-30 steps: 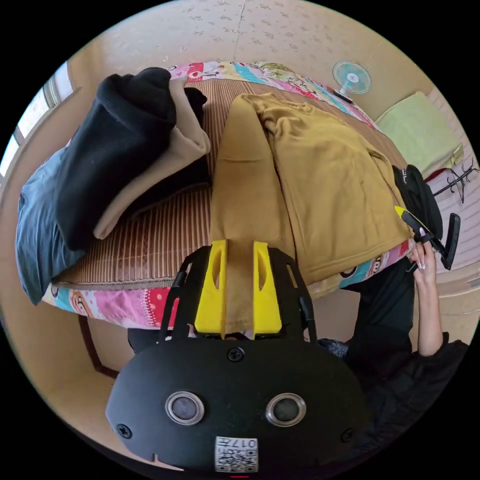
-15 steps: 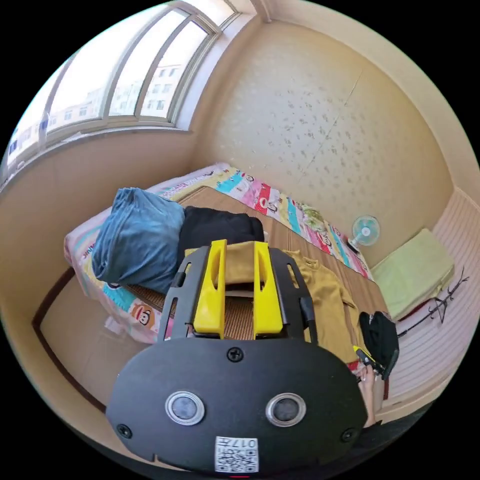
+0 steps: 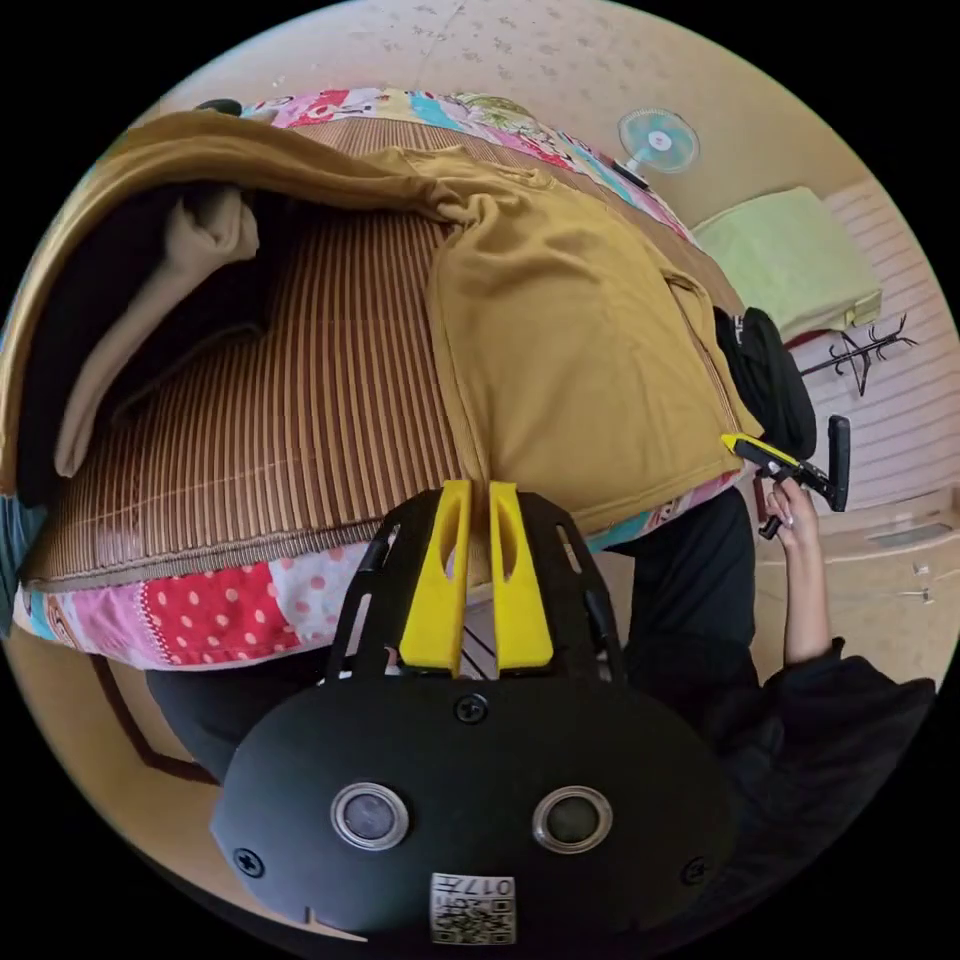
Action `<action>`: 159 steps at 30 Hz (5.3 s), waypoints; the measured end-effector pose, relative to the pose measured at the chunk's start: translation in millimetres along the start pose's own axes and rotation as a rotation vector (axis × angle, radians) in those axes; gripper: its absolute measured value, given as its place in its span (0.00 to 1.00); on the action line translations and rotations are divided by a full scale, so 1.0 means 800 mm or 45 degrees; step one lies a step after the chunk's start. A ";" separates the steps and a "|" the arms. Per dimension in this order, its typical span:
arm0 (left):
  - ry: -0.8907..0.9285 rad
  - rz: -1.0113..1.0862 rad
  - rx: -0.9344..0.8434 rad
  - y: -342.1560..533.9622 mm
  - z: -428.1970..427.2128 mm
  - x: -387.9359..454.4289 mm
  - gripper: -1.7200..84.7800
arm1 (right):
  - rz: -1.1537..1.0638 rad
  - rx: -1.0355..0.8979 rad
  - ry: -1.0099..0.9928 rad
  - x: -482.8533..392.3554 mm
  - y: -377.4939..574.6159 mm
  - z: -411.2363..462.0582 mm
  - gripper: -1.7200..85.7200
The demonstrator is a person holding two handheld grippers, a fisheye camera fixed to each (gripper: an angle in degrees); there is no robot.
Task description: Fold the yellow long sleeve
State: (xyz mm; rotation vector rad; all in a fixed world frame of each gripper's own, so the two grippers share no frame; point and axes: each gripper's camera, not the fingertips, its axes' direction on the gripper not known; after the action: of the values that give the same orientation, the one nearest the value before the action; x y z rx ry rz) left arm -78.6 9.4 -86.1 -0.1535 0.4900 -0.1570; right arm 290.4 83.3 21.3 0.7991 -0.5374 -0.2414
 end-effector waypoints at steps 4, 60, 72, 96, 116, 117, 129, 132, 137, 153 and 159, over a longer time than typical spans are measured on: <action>0.095 -0.037 -0.081 0.071 -0.031 -0.019 0.06 | 0.041 0.010 -0.167 0.034 0.063 -0.060 0.07; 0.836 -1.355 1.194 0.263 -0.244 -0.484 0.12 | -0.026 0.296 -0.165 -0.299 -0.101 0.174 0.04; 0.215 -0.193 1.470 0.075 -0.358 -0.144 0.06 | -0.052 0.330 0.528 -0.296 -0.016 0.257 0.04; -0.525 0.110 0.147 0.025 0.159 0.076 0.02 | 0.085 0.146 0.267 -0.260 0.006 0.234 0.03; -0.157 -0.128 0.355 0.088 0.068 -0.045 0.16 | 0.165 0.276 -0.064 -0.129 0.007 0.056 0.12; -0.152 -0.142 0.357 0.102 0.070 -0.045 0.16 | 0.188 0.273 -0.094 -0.124 0.030 0.054 0.14; 0.598 -0.144 0.405 0.175 0.004 -0.139 0.07 | 0.354 0.360 -0.891 -0.042 0.124 -0.035 0.06; 0.917 0.050 0.542 0.225 -0.061 -0.160 0.07 | 0.254 0.459 -0.996 -0.049 0.165 -0.113 0.06; 1.016 0.191 0.726 0.254 -0.158 -0.172 0.07 | 0.099 0.629 -0.915 -0.093 0.180 -0.236 0.06; 0.344 -0.362 0.726 -0.073 -0.073 -0.243 0.14 | 0.199 0.327 -0.100 -0.169 -0.237 -0.087 0.11; 0.318 -0.447 0.530 0.030 -0.028 -0.259 0.19 | -0.041 0.509 0.036 -0.295 -0.124 -0.074 0.10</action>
State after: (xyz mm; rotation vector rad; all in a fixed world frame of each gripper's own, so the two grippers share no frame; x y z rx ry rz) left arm -266.9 68.9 -15.8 0.1927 0.6655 -0.6220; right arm 124.0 146.8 -171.7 1.1980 -0.5541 -0.1533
